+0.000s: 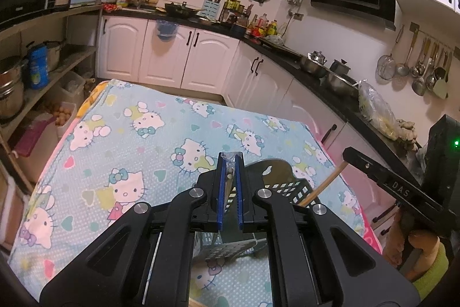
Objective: Organize utensils
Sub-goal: 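Lower the left gripper's chopstick into the caddy and open while the right gripper does likewise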
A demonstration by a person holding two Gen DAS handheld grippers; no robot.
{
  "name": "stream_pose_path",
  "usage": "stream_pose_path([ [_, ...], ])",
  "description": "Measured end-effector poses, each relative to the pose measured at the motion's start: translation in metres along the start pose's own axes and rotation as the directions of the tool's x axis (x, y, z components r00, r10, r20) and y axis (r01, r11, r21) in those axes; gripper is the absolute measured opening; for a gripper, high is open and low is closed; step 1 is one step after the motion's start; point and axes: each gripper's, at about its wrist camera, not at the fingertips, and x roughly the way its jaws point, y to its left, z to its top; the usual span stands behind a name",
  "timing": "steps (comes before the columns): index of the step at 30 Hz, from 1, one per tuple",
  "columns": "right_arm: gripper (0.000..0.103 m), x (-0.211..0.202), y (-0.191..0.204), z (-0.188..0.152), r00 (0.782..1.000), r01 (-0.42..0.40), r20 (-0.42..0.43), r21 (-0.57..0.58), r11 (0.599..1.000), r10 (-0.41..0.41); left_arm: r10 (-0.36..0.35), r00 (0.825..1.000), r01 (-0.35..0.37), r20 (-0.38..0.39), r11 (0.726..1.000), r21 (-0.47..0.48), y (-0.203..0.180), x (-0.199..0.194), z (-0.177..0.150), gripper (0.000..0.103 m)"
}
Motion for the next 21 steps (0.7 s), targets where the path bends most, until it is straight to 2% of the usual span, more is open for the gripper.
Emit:
stream_pose_path([
  [5, 0.011, -0.003, -0.002, -0.003, 1.0, 0.008, 0.001, 0.003, 1.0, -0.008, 0.005, 1.0, -0.005, 0.001, 1.0, -0.001, 0.002, -0.003, -0.002, 0.002],
  [12, 0.011, -0.007, -0.002, -0.007, 1.0, 0.025, -0.003, 0.0, 1.0, -0.025, 0.023, 1.0, -0.023, 0.001, 1.0, -0.002, 0.007, -0.011, -0.008, 0.013],
  [14, 0.014, -0.008, -0.003, -0.008, 1.0, 0.028, -0.007, 0.005, 1.0, -0.028, 0.027, 1.0, -0.027, -0.001, 1.0, -0.007, 0.009, -0.013, -0.01, 0.016],
  [16, 0.026, -0.011, -0.005, -0.009, 0.999, 0.034, -0.005, 0.012, 0.999, -0.034, 0.034, 0.999, -0.034, -0.004, 0.999, -0.011, 0.011, -0.015, -0.011, 0.017],
  [19, 0.028, -0.015, -0.008, -0.011, 0.999, 0.037, -0.002, 0.015, 0.999, -0.037, 0.045, 0.999, -0.046, -0.009, 0.999, -0.016, 0.014, -0.017, -0.013, 0.022],
  [21, 0.029, -0.016, -0.008, -0.012, 0.999, 0.037, -0.001, 0.015, 0.999, -0.037, 0.049, 0.999, -0.049, -0.01, 0.999, -0.024, 0.016, -0.019, -0.015, 0.028],
])
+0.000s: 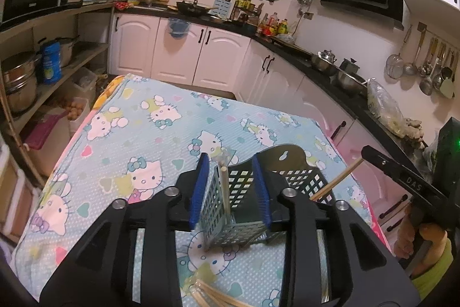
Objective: Organize utensils
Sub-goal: 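Lower the left gripper's chopstick into the caddy and open while the right gripper does likewise, then withdraw both open grippers from the caddy toward the remaining chopsticks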
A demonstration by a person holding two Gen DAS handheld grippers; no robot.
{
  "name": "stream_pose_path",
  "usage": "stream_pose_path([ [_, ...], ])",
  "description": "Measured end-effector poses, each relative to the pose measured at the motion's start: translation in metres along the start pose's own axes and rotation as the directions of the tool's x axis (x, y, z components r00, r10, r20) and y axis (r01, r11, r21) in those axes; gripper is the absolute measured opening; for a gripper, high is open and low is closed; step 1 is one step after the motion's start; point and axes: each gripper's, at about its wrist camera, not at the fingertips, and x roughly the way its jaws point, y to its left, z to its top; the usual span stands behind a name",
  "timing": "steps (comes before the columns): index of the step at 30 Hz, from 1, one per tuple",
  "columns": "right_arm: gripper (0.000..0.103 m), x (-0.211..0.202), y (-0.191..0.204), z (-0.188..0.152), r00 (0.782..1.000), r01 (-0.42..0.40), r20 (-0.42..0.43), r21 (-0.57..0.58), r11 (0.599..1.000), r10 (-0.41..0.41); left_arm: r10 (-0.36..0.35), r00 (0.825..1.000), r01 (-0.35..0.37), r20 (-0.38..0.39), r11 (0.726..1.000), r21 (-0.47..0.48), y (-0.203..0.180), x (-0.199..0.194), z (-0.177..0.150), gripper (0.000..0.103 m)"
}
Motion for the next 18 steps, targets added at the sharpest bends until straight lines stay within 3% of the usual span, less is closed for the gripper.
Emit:
stream_pose_path([
  [4, 0.037, -0.005, -0.002, -0.002, 1.0, 0.006, 0.005, -0.005, 1.0, -0.006, 0.01, 1.0, -0.01, -0.002, 1.0, -0.01, 0.002, -0.004, -0.003, 0.038],
  [15, 0.054, -0.037, 0.009, -0.018, 0.995, 0.063, 0.079, -0.089, 0.994, -0.056, 0.059, 0.996, -0.06, 0.062, 0.998, 0.023, -0.002, -0.03, -0.015, 0.091],
  [18, 0.056, -0.046, 0.012, -0.023, 0.993, 0.073, 0.099, -0.108, 0.992, -0.062, 0.061, 0.995, -0.063, 0.083, 0.998, 0.023, -0.004, -0.04, -0.019, 0.091],
])
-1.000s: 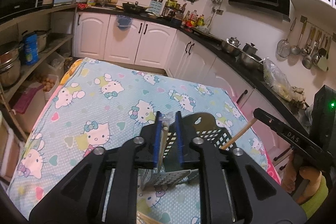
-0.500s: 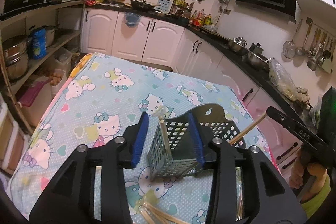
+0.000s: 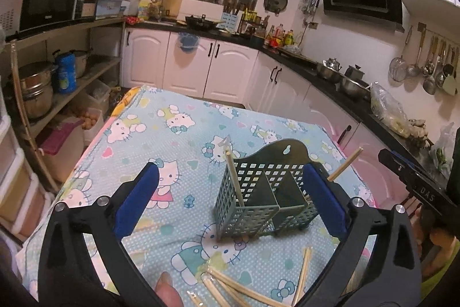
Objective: Organize utensils
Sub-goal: 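Withdraw both open grippers from the caddy toward the remaining chopsticks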
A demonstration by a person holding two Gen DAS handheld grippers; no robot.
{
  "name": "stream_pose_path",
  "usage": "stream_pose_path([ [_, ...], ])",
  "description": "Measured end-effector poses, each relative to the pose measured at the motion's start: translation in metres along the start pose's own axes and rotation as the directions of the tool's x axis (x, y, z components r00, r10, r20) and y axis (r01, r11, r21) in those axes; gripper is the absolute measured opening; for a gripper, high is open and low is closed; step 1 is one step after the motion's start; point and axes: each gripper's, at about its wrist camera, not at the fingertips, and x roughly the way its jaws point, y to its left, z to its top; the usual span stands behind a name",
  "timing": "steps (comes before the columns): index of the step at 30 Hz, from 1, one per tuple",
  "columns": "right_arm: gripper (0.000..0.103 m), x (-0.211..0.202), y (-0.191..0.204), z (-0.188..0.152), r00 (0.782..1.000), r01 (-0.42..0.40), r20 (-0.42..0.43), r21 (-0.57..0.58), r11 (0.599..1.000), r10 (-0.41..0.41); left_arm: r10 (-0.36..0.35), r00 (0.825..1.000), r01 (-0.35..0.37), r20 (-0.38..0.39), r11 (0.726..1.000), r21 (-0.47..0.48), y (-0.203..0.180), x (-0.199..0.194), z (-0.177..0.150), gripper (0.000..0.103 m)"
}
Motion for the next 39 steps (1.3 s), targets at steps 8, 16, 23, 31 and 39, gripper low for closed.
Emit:
stream_pose_path([
  [8, 0.062, -0.026, 0.008, -0.009, 0.999, 0.004, 0.037, -0.023, 1.0, -0.003, 0.002, 1.0, -0.002, 0.031, 1.0, -0.005, 0.001, -0.021, -0.011, 0.091],
  [16, 0.063, -0.047, 0.016, -0.025, 0.999, -0.017, 0.041, -0.033, 0.999, 0.019, 0.013, 0.999, -0.013, 0.046, 1.0, -0.007, 0.006, -0.041, -0.024, 0.091],
  [23, 0.063, -0.064, 0.024, -0.038, 0.999, -0.034, 0.037, -0.041, 0.999, 0.035, 0.014, 0.998, -0.013, 0.054, 1.0, -0.019, 0.009, -0.056, -0.035, 0.091],
  [31, 0.063, -0.075, 0.032, -0.053, 0.999, -0.046, 0.022, -0.048, 0.998, 0.047, 0.022, 0.998, -0.021, 0.051, 0.999, -0.026, 0.012, -0.068, -0.049, 0.091],
  [39, 0.063, -0.079, 0.038, -0.067, 0.999, -0.054, -0.005, -0.052, 0.997, 0.053, 0.022, 0.999, -0.021, 0.034, 0.999, -0.031, 0.016, -0.073, -0.063, 0.091],
])
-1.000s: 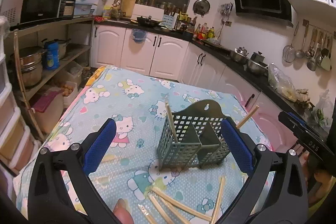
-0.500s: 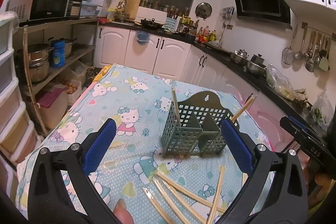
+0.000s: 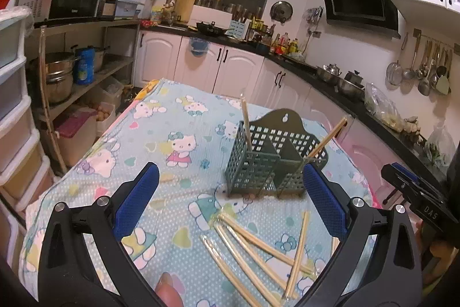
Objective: Organize utensils
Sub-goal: 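Withdraw both open grippers from the caddy toward the remaining chopsticks, then close the right gripper on a wrapped chopstick while the left gripper grasps another chopstick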
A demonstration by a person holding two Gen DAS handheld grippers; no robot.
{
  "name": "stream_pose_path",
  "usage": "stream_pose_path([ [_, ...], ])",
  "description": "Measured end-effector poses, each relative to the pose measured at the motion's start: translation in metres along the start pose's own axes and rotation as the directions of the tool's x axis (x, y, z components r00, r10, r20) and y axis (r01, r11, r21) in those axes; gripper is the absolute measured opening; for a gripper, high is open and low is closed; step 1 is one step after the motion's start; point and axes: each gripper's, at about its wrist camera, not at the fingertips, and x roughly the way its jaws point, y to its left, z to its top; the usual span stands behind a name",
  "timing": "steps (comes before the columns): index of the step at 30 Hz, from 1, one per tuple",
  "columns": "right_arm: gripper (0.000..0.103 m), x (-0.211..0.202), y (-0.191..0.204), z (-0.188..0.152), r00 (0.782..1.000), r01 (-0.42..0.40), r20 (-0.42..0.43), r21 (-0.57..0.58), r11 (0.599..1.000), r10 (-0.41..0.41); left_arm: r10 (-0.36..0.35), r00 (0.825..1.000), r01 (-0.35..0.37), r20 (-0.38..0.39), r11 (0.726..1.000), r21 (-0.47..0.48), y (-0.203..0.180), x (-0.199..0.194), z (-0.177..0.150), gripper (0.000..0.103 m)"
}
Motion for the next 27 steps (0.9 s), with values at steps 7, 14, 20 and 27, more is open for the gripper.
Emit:
stream_pose_path([
  [7, 0.063, 0.003, 0.004, -0.018, 0.999, 0.0, -0.043, -0.008, 1.0, 0.0, 0.006, 0.999, -0.006, -0.051, 1.0, -0.011, 0.005, 0.003, -0.02, 0.091],
  [14, 0.063, 0.008, 0.005, -0.034, 0.996, 0.002, -0.084, 0.0, 1.0, -0.002, 0.005, 0.995, -0.007, -0.097, 1.0, -0.025, 0.01, 0.007, -0.038, 0.091],
  [20, 0.063, 0.011, 0.005, -0.048, 0.993, 0.003, -0.115, 0.007, 1.0, -0.002, 0.01, 0.988, -0.014, -0.153, 1.0, -0.026, 0.014, 0.014, -0.055, 0.091],
  [27, 0.063, 0.02, 0.003, -0.062, 0.988, 0.002, -0.155, 0.025, 1.0, 0.002, 0.002, 0.977, -0.011, -0.215, 0.999, -0.042, 0.019, 0.022, -0.073, 0.091],
])
